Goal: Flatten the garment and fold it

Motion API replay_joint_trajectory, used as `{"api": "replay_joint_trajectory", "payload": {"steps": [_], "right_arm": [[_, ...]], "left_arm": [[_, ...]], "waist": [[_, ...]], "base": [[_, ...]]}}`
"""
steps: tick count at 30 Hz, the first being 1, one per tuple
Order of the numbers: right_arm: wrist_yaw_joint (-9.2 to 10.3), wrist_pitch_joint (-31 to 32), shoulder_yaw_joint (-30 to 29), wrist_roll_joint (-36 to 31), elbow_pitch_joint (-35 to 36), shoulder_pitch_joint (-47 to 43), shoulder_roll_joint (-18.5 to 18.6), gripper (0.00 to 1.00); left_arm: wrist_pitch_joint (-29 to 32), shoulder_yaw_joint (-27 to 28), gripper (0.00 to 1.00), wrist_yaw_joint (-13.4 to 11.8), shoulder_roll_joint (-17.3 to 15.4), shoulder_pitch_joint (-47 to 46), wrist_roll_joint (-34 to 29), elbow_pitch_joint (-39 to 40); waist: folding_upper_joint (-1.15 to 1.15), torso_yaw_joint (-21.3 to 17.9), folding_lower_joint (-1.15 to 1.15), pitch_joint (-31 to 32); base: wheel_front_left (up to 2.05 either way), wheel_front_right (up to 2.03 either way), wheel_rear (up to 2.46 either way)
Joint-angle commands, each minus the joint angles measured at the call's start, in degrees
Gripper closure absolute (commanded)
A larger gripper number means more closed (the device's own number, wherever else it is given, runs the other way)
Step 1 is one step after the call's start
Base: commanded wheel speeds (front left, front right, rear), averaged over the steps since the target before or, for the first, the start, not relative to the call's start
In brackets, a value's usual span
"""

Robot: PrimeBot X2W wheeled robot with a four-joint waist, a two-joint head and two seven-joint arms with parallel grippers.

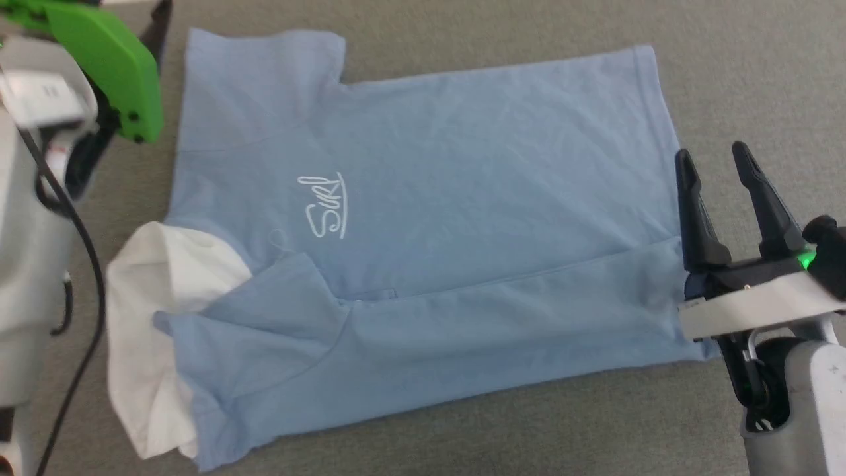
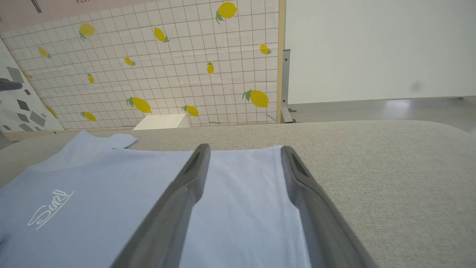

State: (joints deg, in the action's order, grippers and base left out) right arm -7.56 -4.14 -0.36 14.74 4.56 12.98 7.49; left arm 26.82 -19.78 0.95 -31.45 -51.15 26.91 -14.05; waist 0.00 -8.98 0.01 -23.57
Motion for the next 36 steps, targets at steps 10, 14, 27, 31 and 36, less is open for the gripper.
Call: {"api": "replay_joint_trajectory", "payload": {"steps": [10, 14, 27, 31, 36], "right_arm": [[0.08, -2.41, 3.4, 1.34, 1.15, 3.87, -1.26, 0.0], [0.08, -3.07, 4.09, 1.8, 0.27, 3.97, -1.63, 0.0], [0.08, 1.3, 6.02, 1.98, -0.61, 12.19, 1.42, 0.0], [0.08, 8.84, 6.17, 2.95, -4.84, 21.5, 1.8, 0.0], [0.08, 23.21, 4.14, 5.09, -17.05, 34.75, 0.3, 0.0]], "left_arm": [[18.9, 2.47, 0.0, -8.39, -1.73, -10.04, 1.85, -7.88], [22.48, 3.41, 0.0, -12.19, -2.04, -9.74, 2.02, -7.27], [26.78, 2.23, 1.0, -16.45, -5.17, -7.37, -0.7, -2.05], [26.13, 1.76, 1.0, -15.82, -4.86, -7.03, -0.4, -1.24], [24.01, 0.97, 1.0, -14.62, -3.8, -7.46, -0.16, -0.35]], "waist": [[0.0, -10.33, -0.01, -12.71], [0.0, -11.4, -0.01, -13.54], [0.0, -11.12, -0.01, -13.53], [0.0, -10.14, -0.01, -13.23], [0.0, -7.98, -0.01, -13.32]], "base": [[0.0, 0.0, 0.0], [0.0, 0.0, 0.0], [0.0, 0.0, 0.0], [0.0, 0.0, 0.0], [0.0, 0.0, 0.0]]}}
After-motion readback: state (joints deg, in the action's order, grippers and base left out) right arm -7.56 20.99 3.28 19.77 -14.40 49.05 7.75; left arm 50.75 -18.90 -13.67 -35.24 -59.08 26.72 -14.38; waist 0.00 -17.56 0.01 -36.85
